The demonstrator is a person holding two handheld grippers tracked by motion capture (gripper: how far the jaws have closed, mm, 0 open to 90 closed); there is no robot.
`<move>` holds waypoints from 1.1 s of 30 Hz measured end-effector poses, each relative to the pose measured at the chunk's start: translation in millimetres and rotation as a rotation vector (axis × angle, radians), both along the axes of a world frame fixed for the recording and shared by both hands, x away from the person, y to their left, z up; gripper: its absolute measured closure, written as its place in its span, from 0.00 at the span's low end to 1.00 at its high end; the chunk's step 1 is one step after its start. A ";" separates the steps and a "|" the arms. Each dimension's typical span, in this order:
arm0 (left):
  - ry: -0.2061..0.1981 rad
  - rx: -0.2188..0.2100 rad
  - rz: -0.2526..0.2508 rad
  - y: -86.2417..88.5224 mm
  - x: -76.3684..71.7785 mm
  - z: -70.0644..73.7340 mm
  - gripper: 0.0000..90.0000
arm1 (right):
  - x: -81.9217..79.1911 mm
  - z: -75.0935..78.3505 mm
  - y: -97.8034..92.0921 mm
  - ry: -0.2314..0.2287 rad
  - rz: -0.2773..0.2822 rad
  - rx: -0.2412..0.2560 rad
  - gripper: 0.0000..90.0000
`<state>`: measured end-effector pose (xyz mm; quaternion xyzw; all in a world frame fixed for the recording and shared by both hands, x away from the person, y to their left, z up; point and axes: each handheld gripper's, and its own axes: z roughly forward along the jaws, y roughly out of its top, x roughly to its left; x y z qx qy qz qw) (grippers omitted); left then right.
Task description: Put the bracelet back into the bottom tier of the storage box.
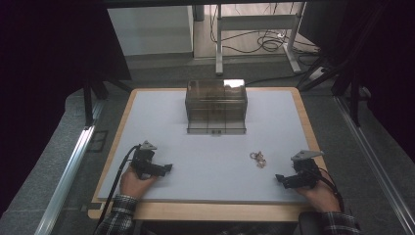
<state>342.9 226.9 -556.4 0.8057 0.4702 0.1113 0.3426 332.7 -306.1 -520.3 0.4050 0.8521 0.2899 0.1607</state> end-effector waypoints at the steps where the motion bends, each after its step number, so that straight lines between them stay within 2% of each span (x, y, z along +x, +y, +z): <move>1: 0.000 0.000 0.000 0.0 0.0 0.0 0.00 | 0.2 0.1 0.1 0.001 0.001 -0.002 0.08; 16: 0.000 -0.001 0.001 0.0 0.0 0.0 0.00 | 2.9 3.7 4.7 0.037 -0.007 -0.037 0.07; 23: 0.001 0.004 -0.004 0.4 0.0 0.2 0.00 | 5.3 7.0 6.4 0.063 -0.012 -0.033 0.08; 27: 0.001 0.004 -0.004 0.3 0.0 0.2 0.00 | 6.5 10.7 7.3 0.076 -0.016 -0.016 0.10; 33: 0.000 0.004 -0.004 0.3 -0.1 0.2 0.00 | 8.3 14.6 12.3 0.088 -0.010 -0.037 0.17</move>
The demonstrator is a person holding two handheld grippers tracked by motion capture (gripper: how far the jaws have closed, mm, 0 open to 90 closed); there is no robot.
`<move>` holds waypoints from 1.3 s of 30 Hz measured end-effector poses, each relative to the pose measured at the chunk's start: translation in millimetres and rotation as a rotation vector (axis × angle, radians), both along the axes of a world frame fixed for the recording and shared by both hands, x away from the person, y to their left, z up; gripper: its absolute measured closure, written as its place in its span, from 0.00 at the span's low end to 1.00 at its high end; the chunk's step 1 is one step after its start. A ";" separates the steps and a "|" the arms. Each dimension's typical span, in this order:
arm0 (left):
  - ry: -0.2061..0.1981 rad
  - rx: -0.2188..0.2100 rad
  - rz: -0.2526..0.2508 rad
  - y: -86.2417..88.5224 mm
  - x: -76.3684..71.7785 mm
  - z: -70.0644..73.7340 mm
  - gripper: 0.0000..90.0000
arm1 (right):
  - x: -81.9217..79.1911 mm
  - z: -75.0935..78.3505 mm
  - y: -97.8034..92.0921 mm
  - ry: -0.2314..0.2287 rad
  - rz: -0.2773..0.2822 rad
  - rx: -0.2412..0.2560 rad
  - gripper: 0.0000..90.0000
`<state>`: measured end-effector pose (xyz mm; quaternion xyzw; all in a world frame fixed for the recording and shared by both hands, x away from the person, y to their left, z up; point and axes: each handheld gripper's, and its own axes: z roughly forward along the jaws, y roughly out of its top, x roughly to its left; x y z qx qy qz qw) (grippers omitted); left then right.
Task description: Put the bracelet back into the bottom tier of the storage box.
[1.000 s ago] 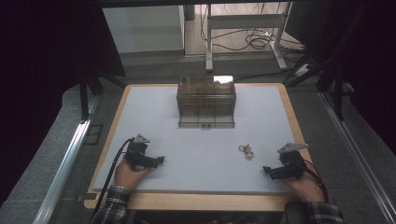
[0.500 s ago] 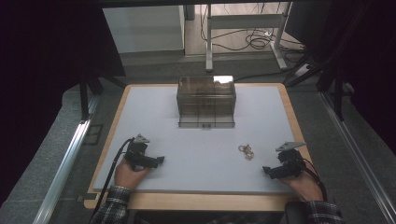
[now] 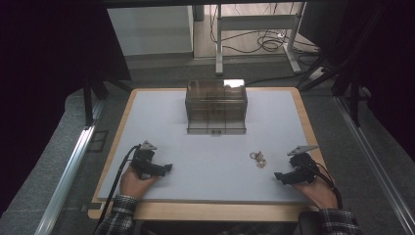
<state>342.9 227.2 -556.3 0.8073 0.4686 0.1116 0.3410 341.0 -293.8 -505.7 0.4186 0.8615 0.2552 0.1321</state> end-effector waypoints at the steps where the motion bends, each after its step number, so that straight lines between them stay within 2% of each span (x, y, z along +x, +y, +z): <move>1: 0.000 0.000 0.000 0.0 0.0 0.0 0.00 | 1.2 1.5 2.0 0.011 -0.004 0.007 0.19; 8: -0.001 0.000 0.000 -0.1 -0.1 0.0 0.00 | 4.8 5.2 9.0 0.033 0.000 0.009 0.26; 25: -0.001 0.001 0.000 0.0 -0.2 0.0 0.00 | 20.9 12.5 20.9 0.091 0.035 -0.054 0.35; 39: -0.002 -0.001 0.000 0.0 -0.2 -0.2 0.00 | 40.9 19.1 37.3 0.140 0.086 -0.110 0.47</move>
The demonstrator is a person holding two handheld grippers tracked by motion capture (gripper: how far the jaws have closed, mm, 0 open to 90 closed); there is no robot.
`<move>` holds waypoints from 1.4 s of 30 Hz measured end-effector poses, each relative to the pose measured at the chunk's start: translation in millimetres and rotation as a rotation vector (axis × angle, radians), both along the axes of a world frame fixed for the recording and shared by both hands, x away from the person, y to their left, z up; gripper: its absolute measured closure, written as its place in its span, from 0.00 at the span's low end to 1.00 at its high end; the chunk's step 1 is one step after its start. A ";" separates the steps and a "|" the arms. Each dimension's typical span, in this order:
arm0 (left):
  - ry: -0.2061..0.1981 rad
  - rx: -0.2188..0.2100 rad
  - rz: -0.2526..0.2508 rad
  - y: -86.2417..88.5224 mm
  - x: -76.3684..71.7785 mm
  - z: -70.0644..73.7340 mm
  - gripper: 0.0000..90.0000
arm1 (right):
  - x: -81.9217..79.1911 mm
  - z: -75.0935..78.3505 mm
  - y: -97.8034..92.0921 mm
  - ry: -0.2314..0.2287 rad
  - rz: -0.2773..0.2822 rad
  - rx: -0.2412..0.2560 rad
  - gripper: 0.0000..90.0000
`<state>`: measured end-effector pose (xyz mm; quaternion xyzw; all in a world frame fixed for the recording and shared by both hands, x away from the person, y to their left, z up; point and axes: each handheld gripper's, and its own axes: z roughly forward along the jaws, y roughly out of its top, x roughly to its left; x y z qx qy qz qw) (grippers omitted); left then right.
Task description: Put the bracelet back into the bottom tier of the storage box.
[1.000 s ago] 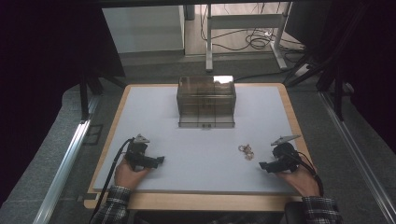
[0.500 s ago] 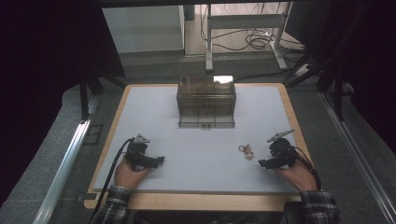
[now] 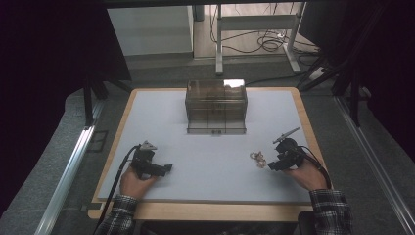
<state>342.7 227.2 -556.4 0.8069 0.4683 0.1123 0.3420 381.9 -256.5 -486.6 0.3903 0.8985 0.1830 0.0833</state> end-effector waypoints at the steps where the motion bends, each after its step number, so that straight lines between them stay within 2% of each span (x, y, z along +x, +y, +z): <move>1: 0.000 0.000 0.000 0.0 0.0 0.0 0.00 | 1.1 -0.1 1.5 0.003 0.002 -0.004 0.48; 8: 0.000 0.000 0.000 0.0 0.0 0.0 0.00 | 8.5 0.2 13.4 0.030 0.030 -0.028 0.48; 12: 0.000 0.000 0.000 0.0 0.0 0.0 0.00 | 12.8 2.4 21.1 0.035 0.038 -0.031 0.41; 18: 0.000 0.000 0.000 0.1 0.0 0.0 0.00 | 20.0 4.7 34.5 0.042 0.058 -0.049 0.40; 26: 0.000 0.000 0.000 0.0 0.0 0.0 0.00 | 32.4 -1.3 52.6 0.070 0.076 -0.081 0.41; 31: 0.000 -0.001 0.000 0.0 0.0 0.0 0.00 | 36.0 -6.7 59.0 0.084 0.080 -0.143 0.52; 33: 0.000 0.000 0.000 0.0 0.0 0.0 0.00 | 35.6 -4.7 59.4 0.089 0.076 -0.152 0.68; 34: 0.000 0.000 0.000 0.0 0.0 0.0 0.00 | 34.9 -4.3 60.1 0.097 0.076 -0.156 0.80; 35: 0.000 0.000 0.000 0.0 0.0 0.0 0.00 | 34.9 -4.3 60.1 0.097 0.076 -0.156 0.80; 36: 0.000 0.000 0.000 0.0 0.0 0.0 0.00 | 34.8 -3.9 60.3 0.109 0.081 -0.153 0.85; 38: 0.000 0.000 0.000 0.0 0.0 0.0 0.00 | 35.7 -3.5 60.5 0.120 0.080 -0.159 0.88; 42: 0.000 0.000 0.000 0.1 0.1 0.0 0.00 | 37.6 -2.0 60.4 0.134 0.080 -0.156 0.89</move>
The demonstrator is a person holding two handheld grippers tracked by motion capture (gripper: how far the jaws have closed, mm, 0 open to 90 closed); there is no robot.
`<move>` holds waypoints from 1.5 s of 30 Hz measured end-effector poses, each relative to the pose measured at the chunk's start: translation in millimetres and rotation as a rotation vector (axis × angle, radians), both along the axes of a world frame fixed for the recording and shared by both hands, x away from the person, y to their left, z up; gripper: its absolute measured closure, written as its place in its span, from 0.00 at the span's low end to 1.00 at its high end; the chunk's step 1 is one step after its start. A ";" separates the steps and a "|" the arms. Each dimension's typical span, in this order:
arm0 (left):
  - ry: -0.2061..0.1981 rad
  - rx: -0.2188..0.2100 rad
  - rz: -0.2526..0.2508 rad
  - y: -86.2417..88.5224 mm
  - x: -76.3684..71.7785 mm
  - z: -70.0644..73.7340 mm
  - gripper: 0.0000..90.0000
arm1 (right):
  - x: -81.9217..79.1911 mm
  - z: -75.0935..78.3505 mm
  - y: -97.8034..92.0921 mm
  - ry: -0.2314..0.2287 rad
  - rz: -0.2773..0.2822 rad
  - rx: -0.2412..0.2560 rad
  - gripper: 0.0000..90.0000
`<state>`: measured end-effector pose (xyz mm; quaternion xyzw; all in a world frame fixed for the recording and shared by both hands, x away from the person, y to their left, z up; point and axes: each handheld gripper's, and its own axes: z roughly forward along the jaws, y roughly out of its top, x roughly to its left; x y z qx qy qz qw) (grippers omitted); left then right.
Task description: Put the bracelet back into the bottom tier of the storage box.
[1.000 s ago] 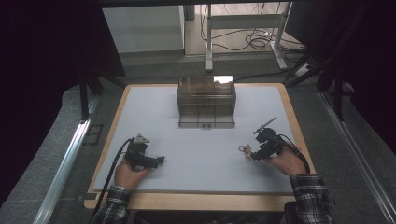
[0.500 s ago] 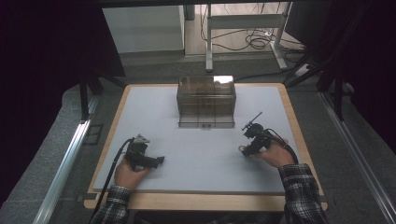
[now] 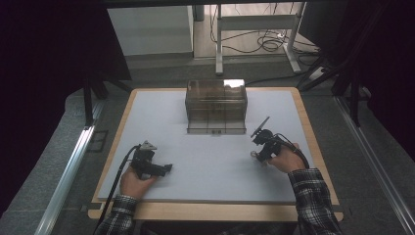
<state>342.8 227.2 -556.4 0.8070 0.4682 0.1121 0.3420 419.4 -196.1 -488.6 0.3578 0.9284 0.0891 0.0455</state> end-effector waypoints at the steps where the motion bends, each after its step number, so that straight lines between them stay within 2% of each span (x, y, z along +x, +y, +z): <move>1: 0.000 0.000 0.000 0.0 0.0 0.0 0.00 | 0.0 0.0 0.0 0.000 0.000 0.000 0.89; 6: 0.000 0.000 0.000 -0.1 0.0 0.0 0.00 | -0.9 7.8 -3.2 -0.006 -0.007 0.035 0.90; 22: 0.000 0.000 0.000 0.0 0.0 0.0 0.00 | -6.1 38.1 0.4 -0.064 0.048 0.056 0.90; 28: 0.000 0.000 0.000 0.0 0.0 0.0 0.00 | -6.4 48.4 1.6 -0.082 0.056 0.086 0.90; 31: 0.000 0.000 0.000 0.0 0.0 0.0 0.00 | -6.1 50.1 1.0 -0.089 0.063 0.115 0.91; 32: 0.000 0.000 0.000 0.0 0.0 0.0 0.00 | -5.8 50.3 0.5 -0.092 0.064 0.139 0.91; 35: 0.000 0.000 0.000 0.0 0.0 0.0 0.00 | -5.4 50.0 0.4 -0.097 0.068 0.161 0.91; 45: 0.000 0.000 0.000 0.0 0.0 0.0 0.00 | -5.1 47.2 2.5 -0.178 0.066 0.272 0.91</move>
